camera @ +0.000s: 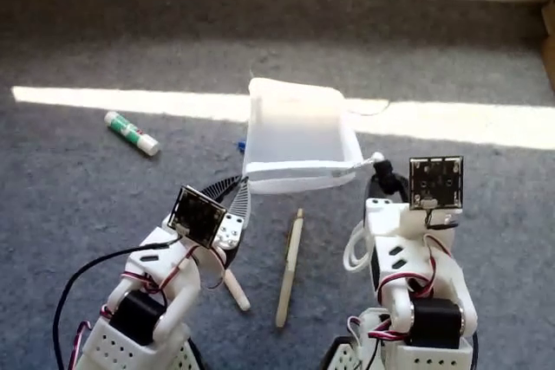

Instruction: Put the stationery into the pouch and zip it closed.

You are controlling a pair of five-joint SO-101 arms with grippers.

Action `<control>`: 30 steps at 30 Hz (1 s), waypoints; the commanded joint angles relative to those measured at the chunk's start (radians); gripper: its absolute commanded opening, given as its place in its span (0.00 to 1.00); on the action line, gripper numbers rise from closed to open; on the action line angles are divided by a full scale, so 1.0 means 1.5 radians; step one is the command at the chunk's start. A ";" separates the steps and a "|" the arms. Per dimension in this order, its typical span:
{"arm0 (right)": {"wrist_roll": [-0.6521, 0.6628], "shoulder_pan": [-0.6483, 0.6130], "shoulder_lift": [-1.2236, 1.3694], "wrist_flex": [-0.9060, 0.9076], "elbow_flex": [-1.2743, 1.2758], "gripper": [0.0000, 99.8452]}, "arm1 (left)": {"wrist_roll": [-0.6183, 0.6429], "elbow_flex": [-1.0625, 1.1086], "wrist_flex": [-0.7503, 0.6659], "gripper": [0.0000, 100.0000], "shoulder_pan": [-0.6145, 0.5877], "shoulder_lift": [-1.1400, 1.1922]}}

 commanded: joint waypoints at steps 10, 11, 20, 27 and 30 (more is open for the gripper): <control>-0.035 0.071 -0.014 -0.018 -0.043 0.00 | 0.002 -0.031 0.003 0.01 -0.053 -0.005; -0.035 0.072 -0.014 -0.018 -0.044 0.00 | 0.002 -0.031 0.003 0.01 -0.054 -0.005; -0.034 0.069 -0.014 -0.007 -0.050 0.00 | 0.004 -0.029 0.003 0.09 -0.049 -0.005; -0.007 -0.050 -0.015 0.062 -0.099 0.00 | 0.006 -0.030 0.003 0.18 -0.048 -0.001; 0.004 -0.090 -0.015 0.065 -0.104 0.00 | 0.006 -0.030 0.001 0.18 -0.048 0.001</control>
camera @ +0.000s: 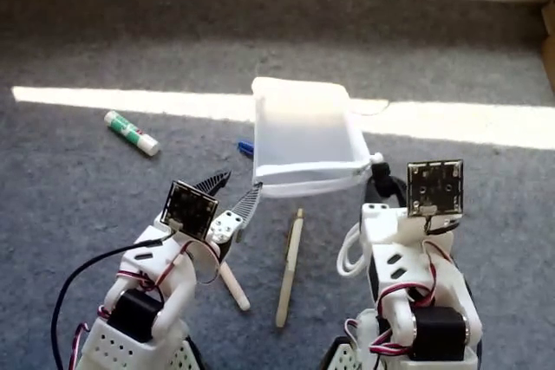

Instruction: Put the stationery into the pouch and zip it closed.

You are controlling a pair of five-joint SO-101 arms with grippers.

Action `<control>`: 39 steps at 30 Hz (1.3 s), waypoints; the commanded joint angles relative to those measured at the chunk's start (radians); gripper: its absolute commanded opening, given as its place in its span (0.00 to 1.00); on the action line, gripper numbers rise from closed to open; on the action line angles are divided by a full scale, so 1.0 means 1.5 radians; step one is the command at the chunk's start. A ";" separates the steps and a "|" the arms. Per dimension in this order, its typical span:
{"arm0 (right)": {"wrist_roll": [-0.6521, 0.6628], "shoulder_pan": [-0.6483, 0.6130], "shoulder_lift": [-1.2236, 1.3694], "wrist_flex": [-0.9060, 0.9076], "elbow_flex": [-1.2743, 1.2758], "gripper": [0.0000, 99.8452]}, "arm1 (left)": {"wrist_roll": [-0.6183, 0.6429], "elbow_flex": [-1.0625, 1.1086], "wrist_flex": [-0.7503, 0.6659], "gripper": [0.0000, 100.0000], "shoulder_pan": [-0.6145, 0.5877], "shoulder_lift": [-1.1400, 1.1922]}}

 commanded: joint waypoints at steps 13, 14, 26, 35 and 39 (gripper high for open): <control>0.017 -0.165 -0.008 0.093 -0.127 0.00 | 0.004 -0.034 -0.002 0.18 0.035 0.001; 0.017 -0.165 -0.008 0.094 -0.135 0.00 | 0.003 -0.023 -0.002 0.18 0.035 0.001; 0.018 -0.166 -0.008 0.115 -0.144 0.00 | 0.006 0.016 -0.030 0.18 -0.027 -0.001; 0.029 -0.167 -0.105 0.115 -0.140 0.01 | 0.005 0.040 -0.031 0.18 -0.032 -0.004; 0.065 -0.215 -0.148 0.116 -0.138 0.01 | 0.002 0.044 -0.031 0.13 -0.031 -0.006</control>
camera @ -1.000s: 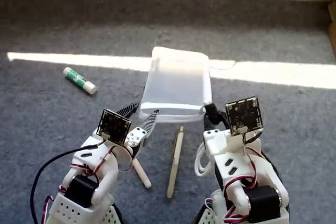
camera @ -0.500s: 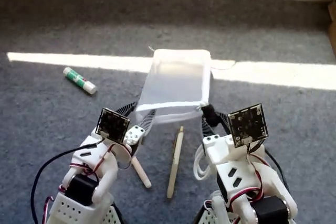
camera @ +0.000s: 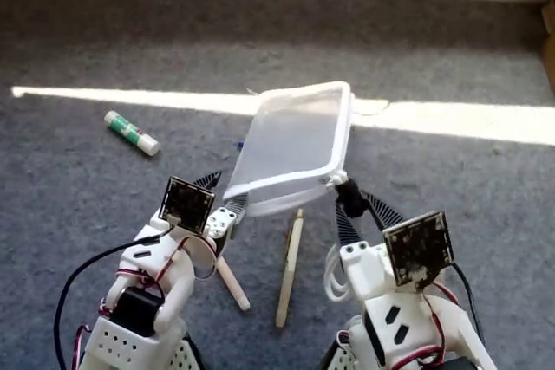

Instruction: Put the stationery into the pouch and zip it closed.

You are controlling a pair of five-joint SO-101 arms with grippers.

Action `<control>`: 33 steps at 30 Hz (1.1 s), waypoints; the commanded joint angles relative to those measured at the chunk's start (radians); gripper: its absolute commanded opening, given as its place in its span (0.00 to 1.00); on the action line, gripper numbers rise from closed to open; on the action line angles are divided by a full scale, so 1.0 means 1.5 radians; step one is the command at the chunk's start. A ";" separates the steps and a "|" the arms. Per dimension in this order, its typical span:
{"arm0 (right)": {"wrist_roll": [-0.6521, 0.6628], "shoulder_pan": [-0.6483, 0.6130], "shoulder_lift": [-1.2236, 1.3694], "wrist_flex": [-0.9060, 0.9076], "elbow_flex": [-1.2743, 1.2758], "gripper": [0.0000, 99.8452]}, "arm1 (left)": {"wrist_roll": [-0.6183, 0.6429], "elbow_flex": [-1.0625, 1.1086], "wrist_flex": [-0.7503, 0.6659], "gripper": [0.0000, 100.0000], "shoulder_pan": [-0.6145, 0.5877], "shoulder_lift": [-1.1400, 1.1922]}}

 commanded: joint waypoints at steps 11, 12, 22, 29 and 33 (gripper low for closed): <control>0.017 -0.064 -0.013 0.003 -0.035 0.01 | 0.003 -0.019 -0.011 0.01 -0.009 -0.007; 0.018 -0.064 -0.014 0.003 -0.031 0.01 | 0.003 -0.026 -0.010 0.01 -0.009 -0.007; 0.018 -0.063 -0.017 -0.002 -0.005 0.07 | -0.002 -0.165 0.043 0.01 -0.061 -0.005; 0.015 -0.063 -0.011 0.002 0.011 0.21 | -0.126 -0.198 0.076 0.01 -0.088 -0.001; 0.015 -0.028 -0.011 -0.005 0.024 0.22 | -0.126 -0.230 0.123 0.01 -0.090 -0.001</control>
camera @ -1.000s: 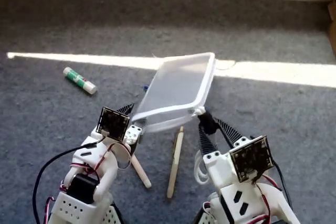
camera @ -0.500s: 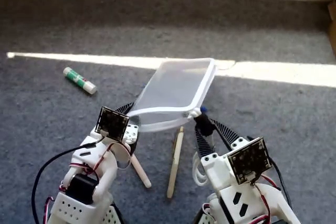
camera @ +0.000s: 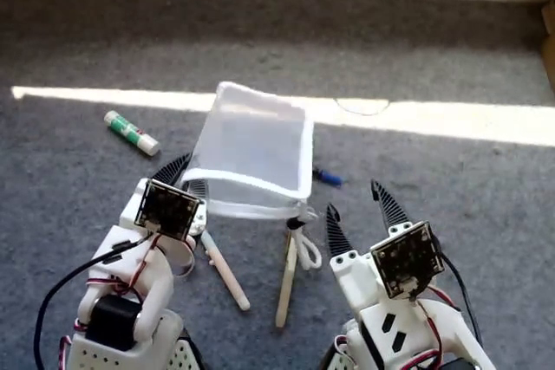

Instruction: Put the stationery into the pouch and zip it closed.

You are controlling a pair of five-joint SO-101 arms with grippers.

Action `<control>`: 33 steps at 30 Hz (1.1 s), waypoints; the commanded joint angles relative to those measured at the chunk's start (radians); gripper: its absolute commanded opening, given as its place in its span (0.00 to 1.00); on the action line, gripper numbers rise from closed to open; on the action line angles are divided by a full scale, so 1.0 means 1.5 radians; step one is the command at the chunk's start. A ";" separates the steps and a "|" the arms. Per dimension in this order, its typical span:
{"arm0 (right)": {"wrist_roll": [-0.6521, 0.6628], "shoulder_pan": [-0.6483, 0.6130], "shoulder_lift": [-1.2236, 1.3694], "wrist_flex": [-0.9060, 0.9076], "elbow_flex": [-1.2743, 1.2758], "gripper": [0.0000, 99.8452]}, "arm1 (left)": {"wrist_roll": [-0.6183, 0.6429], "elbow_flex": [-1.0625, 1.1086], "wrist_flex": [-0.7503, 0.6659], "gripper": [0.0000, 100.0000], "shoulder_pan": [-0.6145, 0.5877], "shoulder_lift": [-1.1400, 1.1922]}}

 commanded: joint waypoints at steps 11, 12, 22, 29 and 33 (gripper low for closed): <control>0.003 0.087 0.008 -0.015 0.001 0.22 | -0.058 -0.146 0.097 0.01 -0.086 0.001; 0.003 0.087 0.008 -0.019 0.003 0.22 | -0.058 -0.154 0.110 0.01 -0.093 0.001; 0.003 0.088 0.008 -0.093 0.107 0.22 | -0.058 -0.253 0.173 0.01 -0.170 0.016; 0.003 0.088 0.008 -0.093 0.111 0.22 | -0.052 -0.369 0.195 0.01 -0.198 0.244; 0.004 0.088 0.008 -0.093 0.111 0.22 | -0.013 -0.476 0.247 0.01 -0.198 0.361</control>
